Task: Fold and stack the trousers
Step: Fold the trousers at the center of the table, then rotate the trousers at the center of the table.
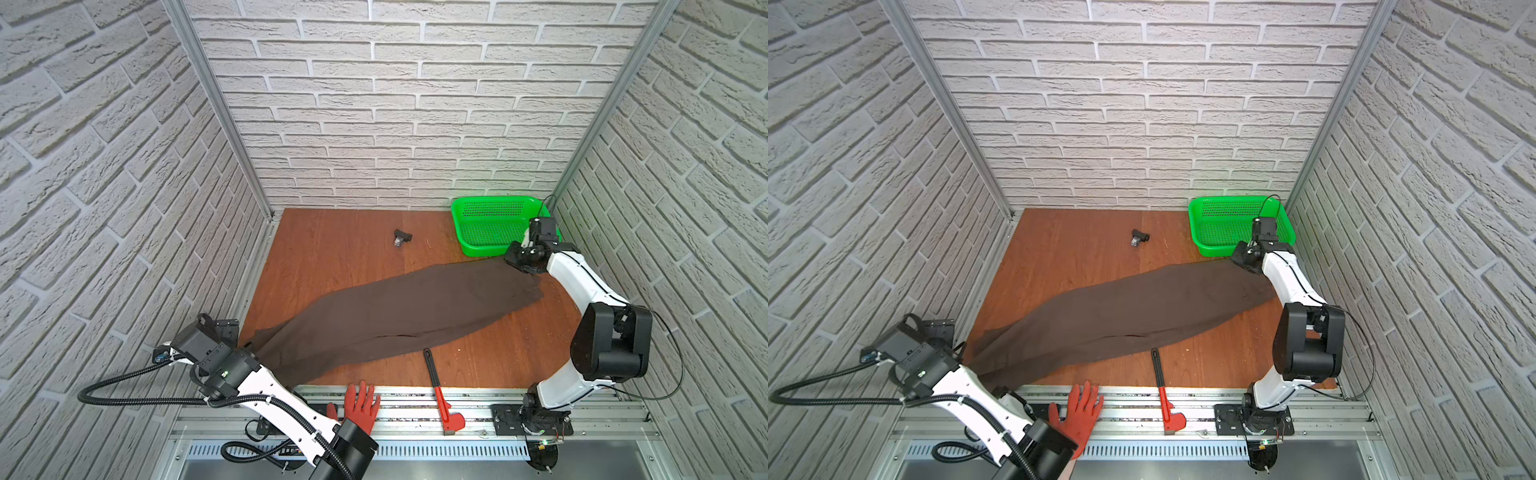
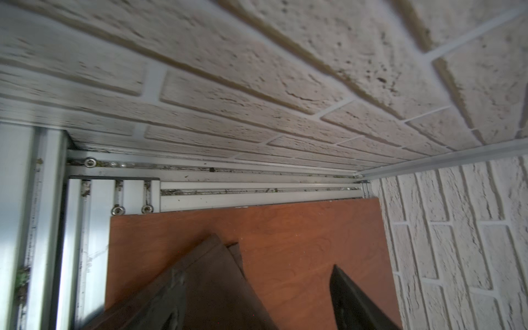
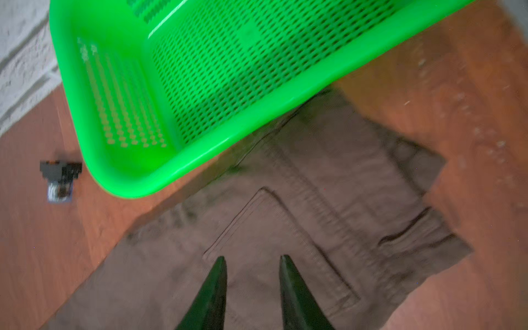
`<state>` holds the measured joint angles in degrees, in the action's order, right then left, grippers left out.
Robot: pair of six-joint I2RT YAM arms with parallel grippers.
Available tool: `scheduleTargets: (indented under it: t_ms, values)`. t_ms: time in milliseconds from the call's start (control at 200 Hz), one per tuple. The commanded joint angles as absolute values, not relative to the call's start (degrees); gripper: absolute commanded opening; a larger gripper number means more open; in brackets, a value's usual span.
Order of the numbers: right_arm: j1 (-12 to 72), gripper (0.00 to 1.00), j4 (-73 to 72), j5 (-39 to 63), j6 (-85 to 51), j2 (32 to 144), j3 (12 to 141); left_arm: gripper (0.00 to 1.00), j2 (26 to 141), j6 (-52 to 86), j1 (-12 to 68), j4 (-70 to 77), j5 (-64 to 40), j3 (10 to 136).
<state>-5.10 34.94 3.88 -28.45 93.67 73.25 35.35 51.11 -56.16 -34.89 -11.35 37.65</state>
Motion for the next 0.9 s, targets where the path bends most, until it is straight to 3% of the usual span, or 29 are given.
scheduleTargets:
  t_ms: [0,220,355,580,895]
  values:
    - [-0.8,0.29,43.8,3.9,-33.1,95.4,72.3,0.76,37.1,52.7,-54.0,-34.0,-16.4,39.7]
    - [13.2,0.28,44.7,3.7,-38.9,99.7,73.4,0.74,41.1,52.2,-49.2,-38.4,-20.6,40.3]
    - [17.6,0.29,43.9,2.3,-42.3,104.0,73.4,0.74,41.1,52.6,-44.1,-41.5,-20.0,38.5]
    - [16.3,0.28,47.1,-4.0,-47.8,109.5,72.7,0.75,44.4,56.6,-35.3,-41.3,-14.6,33.8]
    - [9.8,0.28,45.6,-4.9,-54.1,109.2,67.3,0.77,51.3,64.2,-25.0,-32.3,-10.0,26.0]
